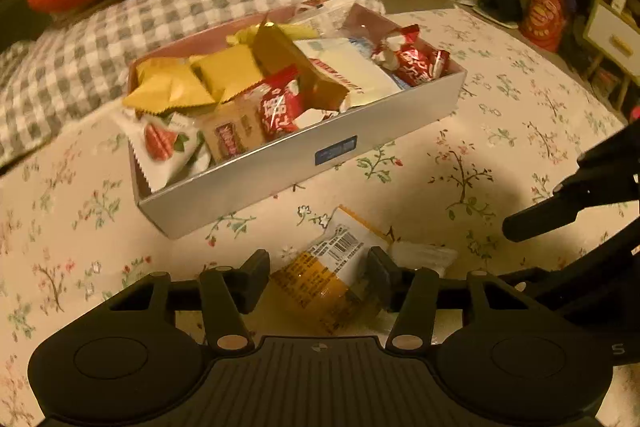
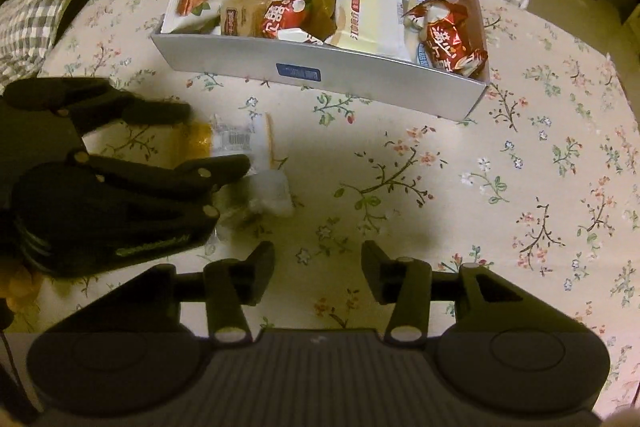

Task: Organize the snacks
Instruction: 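Grasp the orange-labelled packet with the left gripper while the right gripper grasps a clear wrapper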

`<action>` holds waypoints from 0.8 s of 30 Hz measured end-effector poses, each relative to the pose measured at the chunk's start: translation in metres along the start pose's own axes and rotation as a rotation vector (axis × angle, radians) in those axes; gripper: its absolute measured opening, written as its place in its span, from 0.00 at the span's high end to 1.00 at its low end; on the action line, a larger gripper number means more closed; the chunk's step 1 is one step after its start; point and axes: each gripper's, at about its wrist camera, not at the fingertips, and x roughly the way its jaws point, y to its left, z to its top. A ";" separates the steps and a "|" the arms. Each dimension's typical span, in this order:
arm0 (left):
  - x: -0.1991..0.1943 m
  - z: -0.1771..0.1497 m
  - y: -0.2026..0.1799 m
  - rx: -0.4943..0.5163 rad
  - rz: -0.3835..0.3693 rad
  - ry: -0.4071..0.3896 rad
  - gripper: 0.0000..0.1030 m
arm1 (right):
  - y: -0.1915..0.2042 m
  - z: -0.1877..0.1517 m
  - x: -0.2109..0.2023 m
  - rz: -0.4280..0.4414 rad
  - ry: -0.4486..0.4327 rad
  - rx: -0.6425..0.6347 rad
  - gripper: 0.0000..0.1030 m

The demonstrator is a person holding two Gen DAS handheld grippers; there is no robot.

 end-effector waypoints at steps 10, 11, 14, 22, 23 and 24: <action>-0.006 -0.003 0.031 -0.154 -0.006 0.045 1.00 | -0.003 0.001 0.000 -0.001 -0.003 0.026 0.56; -0.007 -0.003 0.032 -0.165 -0.015 0.036 1.00 | -0.003 0.001 -0.001 0.000 -0.005 0.032 0.56; -0.017 0.003 0.033 -0.177 -0.056 -0.033 0.99 | -0.004 0.002 -0.003 0.014 -0.012 0.046 0.56; 0.000 0.004 -0.006 0.087 -0.021 -0.050 0.44 | -0.021 0.002 -0.008 -0.035 -0.022 0.106 0.53; 0.001 0.003 -0.009 0.109 -0.030 -0.050 0.44 | -0.021 0.001 -0.008 -0.037 -0.022 0.109 0.53; 0.002 0.003 -0.013 0.134 -0.042 -0.039 0.44 | -0.021 0.001 -0.008 -0.036 -0.021 0.109 0.52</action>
